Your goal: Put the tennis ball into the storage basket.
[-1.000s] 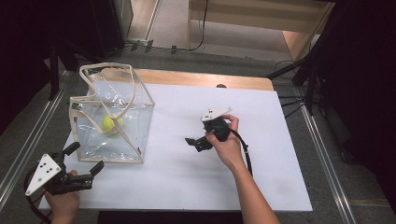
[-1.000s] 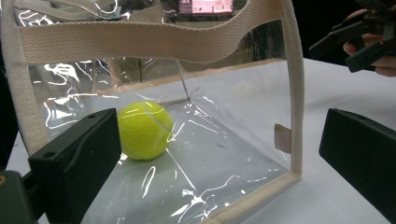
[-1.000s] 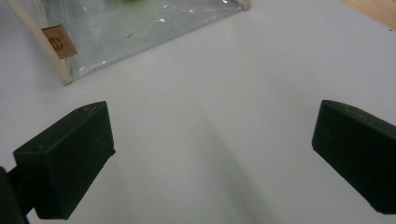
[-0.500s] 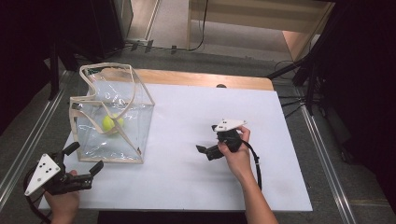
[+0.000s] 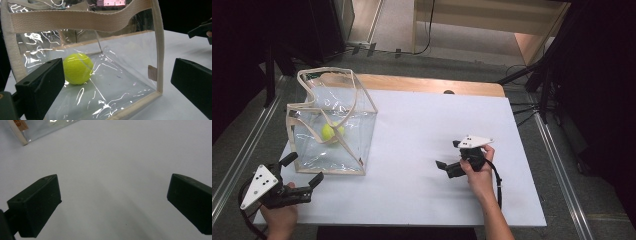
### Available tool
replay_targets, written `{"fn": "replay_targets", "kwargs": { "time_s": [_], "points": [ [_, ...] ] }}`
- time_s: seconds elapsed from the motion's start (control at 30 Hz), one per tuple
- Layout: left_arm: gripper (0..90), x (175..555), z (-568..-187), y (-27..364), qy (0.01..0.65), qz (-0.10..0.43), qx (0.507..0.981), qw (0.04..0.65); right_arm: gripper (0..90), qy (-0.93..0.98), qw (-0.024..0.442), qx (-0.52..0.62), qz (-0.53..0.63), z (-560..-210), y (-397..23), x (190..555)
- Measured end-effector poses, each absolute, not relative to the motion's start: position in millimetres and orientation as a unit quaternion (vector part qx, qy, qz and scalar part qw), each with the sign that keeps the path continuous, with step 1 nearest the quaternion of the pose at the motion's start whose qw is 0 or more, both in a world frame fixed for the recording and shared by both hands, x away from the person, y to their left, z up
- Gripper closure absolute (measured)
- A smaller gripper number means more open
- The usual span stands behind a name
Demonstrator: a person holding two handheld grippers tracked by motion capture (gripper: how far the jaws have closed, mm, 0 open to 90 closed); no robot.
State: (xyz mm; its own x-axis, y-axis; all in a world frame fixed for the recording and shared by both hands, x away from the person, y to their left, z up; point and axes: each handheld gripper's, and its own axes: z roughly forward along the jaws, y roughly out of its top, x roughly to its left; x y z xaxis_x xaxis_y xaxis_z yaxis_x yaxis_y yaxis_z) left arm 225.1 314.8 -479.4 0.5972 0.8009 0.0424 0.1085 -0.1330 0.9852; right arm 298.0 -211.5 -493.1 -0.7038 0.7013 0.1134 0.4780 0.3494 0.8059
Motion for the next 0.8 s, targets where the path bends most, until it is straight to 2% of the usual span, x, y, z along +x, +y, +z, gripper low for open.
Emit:
{"fn": "replay_targets", "kwargs": {
  "time_s": [0.8],
  "points": [
    [0.0, 225, -479, 315, 0.330, 0.302, 0.688, 0.571, 0.0, 0.775, 0.157, 0.419, 0.447, -502, -271, 262]
  ]
}}
